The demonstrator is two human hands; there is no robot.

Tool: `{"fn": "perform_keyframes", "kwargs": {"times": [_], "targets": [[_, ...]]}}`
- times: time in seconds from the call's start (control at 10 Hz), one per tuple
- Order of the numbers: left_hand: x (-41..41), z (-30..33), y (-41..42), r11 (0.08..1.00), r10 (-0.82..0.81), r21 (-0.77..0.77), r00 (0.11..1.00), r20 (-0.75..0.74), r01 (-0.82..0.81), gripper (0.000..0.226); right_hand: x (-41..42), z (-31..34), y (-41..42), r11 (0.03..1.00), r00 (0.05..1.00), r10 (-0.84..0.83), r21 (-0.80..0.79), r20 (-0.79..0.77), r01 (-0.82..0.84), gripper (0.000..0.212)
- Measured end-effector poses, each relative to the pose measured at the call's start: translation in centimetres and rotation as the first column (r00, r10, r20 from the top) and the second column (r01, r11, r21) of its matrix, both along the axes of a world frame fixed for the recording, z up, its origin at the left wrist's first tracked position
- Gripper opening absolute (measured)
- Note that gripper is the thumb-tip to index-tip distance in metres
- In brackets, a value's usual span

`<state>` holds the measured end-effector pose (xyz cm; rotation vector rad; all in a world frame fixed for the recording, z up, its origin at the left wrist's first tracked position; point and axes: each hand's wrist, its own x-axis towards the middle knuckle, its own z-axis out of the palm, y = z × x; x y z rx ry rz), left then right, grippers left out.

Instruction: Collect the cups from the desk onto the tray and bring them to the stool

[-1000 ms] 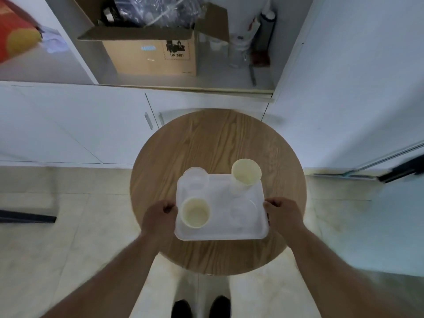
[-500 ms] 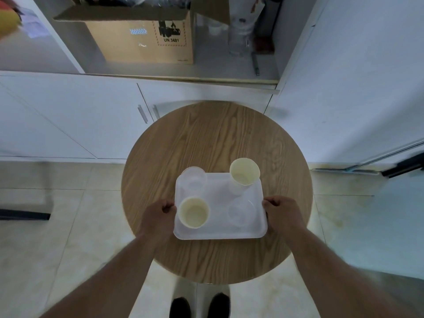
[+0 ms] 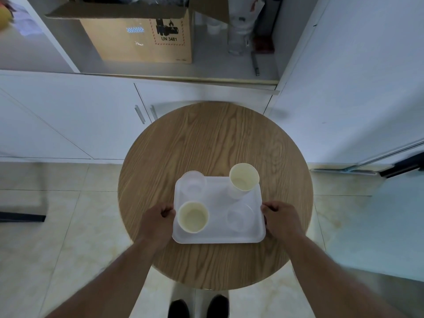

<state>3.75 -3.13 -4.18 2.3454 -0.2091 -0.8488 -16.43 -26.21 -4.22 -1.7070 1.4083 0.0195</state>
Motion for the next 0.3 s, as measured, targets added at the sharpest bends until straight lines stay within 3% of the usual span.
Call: {"fn": "perform_keyframes", "kwargs": {"times": [0.1,0.3], "targets": [[0.1,-0.2,0.0,1.0,-0.006,0.005,1.0,0.015,0.006,0.019,0.0,-0.4,-0.1,1.0,1.0,0.002,-0.001,-0.011,-0.002,0.025],[0.0,0.3,0.4,0.999,0.035,0.025,0.999,0.03,-0.036,0.024,-0.2,0.7,0.3,0.995,0.994,-0.057,-0.082,-0.089,0.05,0.031]]}}
